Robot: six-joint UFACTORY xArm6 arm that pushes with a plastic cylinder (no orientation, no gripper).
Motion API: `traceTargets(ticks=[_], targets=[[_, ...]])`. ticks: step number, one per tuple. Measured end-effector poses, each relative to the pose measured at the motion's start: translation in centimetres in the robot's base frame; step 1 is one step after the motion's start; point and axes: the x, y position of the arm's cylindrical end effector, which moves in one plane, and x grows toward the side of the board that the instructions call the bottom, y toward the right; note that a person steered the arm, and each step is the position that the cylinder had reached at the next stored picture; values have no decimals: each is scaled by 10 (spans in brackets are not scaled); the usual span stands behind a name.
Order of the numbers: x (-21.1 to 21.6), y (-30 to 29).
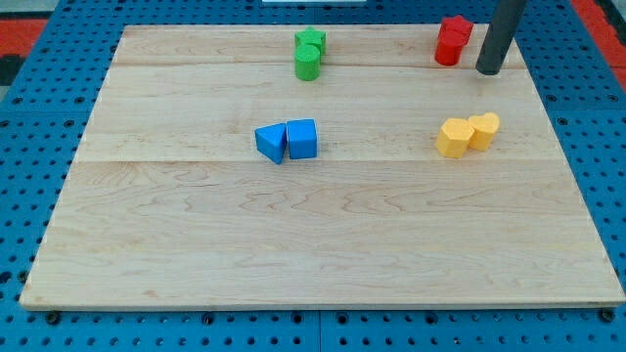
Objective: Push the yellow blocks towards the center of the board
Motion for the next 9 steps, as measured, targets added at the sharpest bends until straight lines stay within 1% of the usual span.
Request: traceTargets(ticks=[2,4,5,6,8,9], targets=[[0,3],[14,4],[50,3],[68,-13],[59,-4],[62,28]])
